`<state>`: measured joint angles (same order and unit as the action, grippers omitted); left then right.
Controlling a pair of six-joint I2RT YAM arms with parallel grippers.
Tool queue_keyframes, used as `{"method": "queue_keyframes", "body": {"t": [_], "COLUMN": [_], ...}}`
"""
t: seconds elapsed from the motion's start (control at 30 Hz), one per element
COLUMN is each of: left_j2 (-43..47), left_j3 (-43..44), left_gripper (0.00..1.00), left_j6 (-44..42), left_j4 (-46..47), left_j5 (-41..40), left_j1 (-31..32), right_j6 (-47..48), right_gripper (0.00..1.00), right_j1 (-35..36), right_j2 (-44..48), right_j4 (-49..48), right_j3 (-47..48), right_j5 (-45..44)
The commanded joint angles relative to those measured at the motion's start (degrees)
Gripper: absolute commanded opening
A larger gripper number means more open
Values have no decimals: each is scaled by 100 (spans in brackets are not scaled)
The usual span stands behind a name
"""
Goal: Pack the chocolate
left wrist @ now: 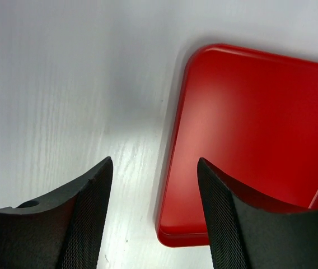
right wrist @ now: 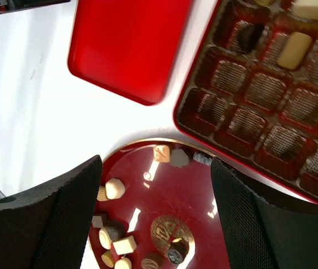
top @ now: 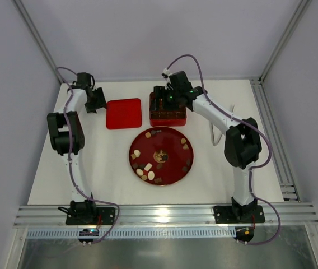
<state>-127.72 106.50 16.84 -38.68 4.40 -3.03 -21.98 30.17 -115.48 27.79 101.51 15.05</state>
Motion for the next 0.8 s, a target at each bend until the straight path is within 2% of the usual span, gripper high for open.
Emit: {"method": "queue_keyframes", "body": {"t": [0.0, 0.33, 0.43, 0.67, 0.77], "left_j2": [-104, -385, -438, -596, -710], "left_j3": [-15, 38, 55, 151, 161], "left_gripper": [61, 57, 51, 29, 29], "left_j6": [-67, -49, -41, -260, -278], "left_j4": [413, 519, 501, 142, 71], "left_j5": [913, 1080, 922, 88, -62], "left_j1": [-172, -172, -172, -32, 39], "right_j6": [-61, -131, -114, -131, -114], "right_gripper": [79, 79, 79, 79, 79], "right_j1": [120, 164, 164, 173, 182], "right_j2": [-115, -414, -458, -502, -493], "right_j4": [-283, -301, -301, -309, -301], "right_j3": [413, 633, 677, 668, 685], "right_j5": [147, 226, 218, 227, 244]}}
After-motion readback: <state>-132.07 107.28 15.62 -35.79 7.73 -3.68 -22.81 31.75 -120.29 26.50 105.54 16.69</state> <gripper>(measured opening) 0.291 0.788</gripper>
